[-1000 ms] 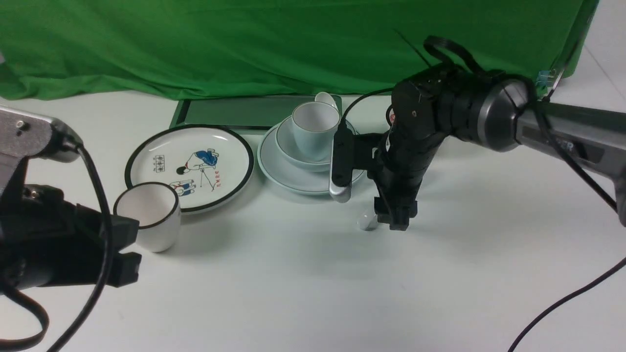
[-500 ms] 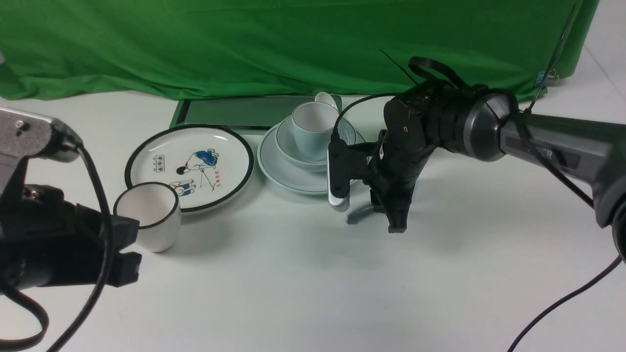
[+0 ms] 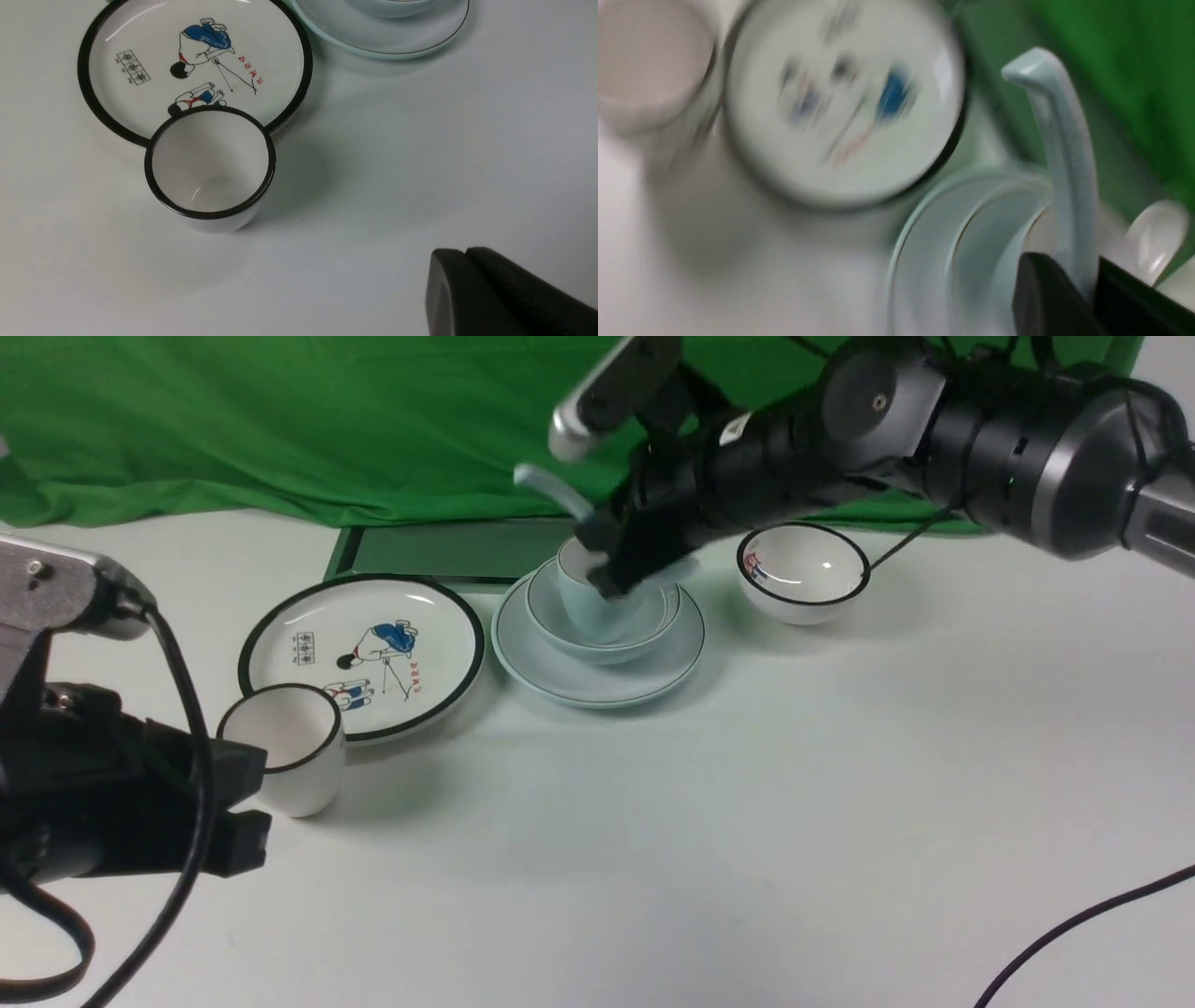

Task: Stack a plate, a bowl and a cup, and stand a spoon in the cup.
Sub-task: Use the right arm to put the blue soup spoon into the blue teacup in the middle

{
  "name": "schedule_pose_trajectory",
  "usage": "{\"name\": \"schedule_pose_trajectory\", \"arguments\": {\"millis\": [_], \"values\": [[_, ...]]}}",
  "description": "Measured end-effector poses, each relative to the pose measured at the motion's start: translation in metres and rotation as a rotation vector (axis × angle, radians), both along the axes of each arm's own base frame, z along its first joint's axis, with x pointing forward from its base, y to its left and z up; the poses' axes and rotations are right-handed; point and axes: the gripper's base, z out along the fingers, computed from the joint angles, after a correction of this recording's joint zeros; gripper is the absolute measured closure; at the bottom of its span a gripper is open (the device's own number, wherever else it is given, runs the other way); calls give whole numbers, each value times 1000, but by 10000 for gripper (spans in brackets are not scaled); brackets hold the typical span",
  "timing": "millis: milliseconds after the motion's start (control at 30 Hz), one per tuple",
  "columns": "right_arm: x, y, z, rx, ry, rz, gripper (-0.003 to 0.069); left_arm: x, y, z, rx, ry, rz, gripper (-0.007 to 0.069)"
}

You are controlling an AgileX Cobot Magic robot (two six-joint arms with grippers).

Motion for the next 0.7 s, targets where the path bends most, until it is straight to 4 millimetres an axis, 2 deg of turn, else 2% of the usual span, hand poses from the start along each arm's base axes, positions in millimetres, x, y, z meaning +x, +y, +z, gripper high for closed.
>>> {"name": "schedule_pose_trajectory", "arguments": {"millis": [100,300,500,700], "values": [[18,3,-8,95,-86,-132,578,0,0,0,-1,0,0,656],[42,11,-59,178,-8,-262,578,0,0,0,-1,1,0,656],[48,24,-70,195,-4,-261,578,0,0,0,-1,0,0,656],[49,27,-77,188,8,-258,554,0,0,0,-1,-2,1,656]]}}
